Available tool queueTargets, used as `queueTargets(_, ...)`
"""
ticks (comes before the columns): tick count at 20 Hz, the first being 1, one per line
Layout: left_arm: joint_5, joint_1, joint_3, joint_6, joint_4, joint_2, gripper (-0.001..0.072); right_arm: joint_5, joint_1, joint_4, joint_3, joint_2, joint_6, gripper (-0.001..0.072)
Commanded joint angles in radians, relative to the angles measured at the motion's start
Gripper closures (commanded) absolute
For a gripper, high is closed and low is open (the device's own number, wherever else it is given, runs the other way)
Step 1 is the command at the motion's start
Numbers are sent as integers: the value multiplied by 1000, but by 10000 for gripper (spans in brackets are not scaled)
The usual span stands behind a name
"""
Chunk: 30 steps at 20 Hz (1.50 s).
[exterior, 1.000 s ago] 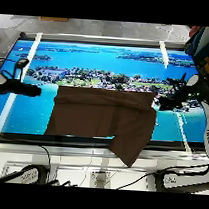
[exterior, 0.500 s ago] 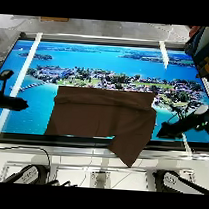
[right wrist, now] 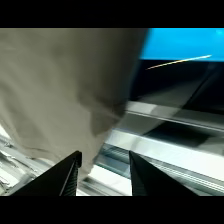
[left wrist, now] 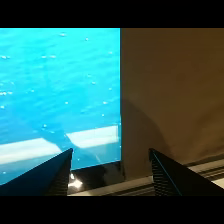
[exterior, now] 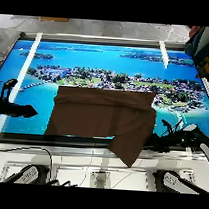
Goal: Fold the clothes and pants, and hang the long-sleeved shirts on hangers.
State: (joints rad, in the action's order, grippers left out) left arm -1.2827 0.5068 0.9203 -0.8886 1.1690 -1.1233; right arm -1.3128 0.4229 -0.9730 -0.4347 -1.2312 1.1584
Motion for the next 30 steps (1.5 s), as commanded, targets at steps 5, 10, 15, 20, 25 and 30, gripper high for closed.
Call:
queueTargets(5,-2,1,-5,-5,-3,0,156,97,0,125,74,0,-106,408)
queueTargets(10,-3,1,-5,-28,-3,-21,158,83,0,138,73,1,-139,643)
queueTargets(15,-85,2,-5,-39,4,-142,235,47,0,190,73,1,-236,697)
queueTargets(20,-116,2,-8,-50,-5,-271,233,77,0,190,73,1,-237,697)
queueTargets(25,-106,2,-77,-45,-35,-363,233,92,0,188,73,1,-238,697)
queueTargets(30,-32,2,-176,-8,-55,-373,441,98,0,188,73,1,-251,697)
